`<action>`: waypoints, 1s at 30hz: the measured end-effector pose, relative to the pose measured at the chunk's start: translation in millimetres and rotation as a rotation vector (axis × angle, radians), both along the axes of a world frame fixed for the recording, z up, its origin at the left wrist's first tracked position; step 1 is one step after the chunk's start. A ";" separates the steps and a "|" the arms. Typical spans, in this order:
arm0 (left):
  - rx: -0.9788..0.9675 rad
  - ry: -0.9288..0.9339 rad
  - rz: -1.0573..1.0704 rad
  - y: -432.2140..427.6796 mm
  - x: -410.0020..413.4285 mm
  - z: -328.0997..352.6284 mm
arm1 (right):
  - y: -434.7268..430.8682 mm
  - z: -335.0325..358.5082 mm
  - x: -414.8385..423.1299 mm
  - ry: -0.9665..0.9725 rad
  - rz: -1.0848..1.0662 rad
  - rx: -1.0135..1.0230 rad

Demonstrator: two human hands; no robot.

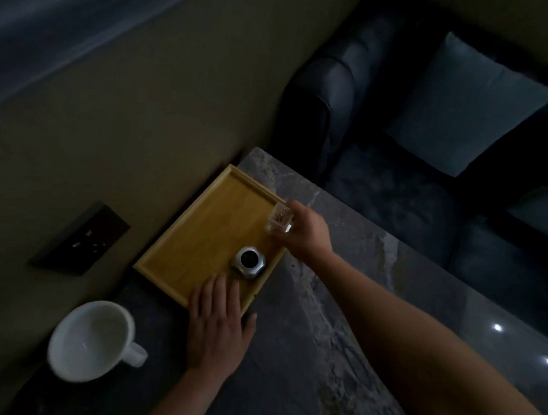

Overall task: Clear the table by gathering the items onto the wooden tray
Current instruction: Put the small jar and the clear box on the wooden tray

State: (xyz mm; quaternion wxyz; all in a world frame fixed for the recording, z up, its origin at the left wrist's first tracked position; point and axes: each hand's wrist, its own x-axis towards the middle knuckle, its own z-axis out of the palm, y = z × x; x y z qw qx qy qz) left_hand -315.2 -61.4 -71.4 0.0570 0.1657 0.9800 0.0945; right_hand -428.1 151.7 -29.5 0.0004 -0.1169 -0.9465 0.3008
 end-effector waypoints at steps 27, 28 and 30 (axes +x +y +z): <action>0.020 0.071 0.008 1.7 0.9 -14.7 | 22.2 -20.6 -2.4 -0.002 0.008 -0.003; 0.020 0.071 0.008 1.8 0.9 -14.7 | 22.1 -21.3 -2.1 -0.006 0.004 -0.008; 0.018 0.063 0.008 1.8 0.9 -14.7 | 21.3 -21.2 -1.7 -0.016 -0.010 -0.015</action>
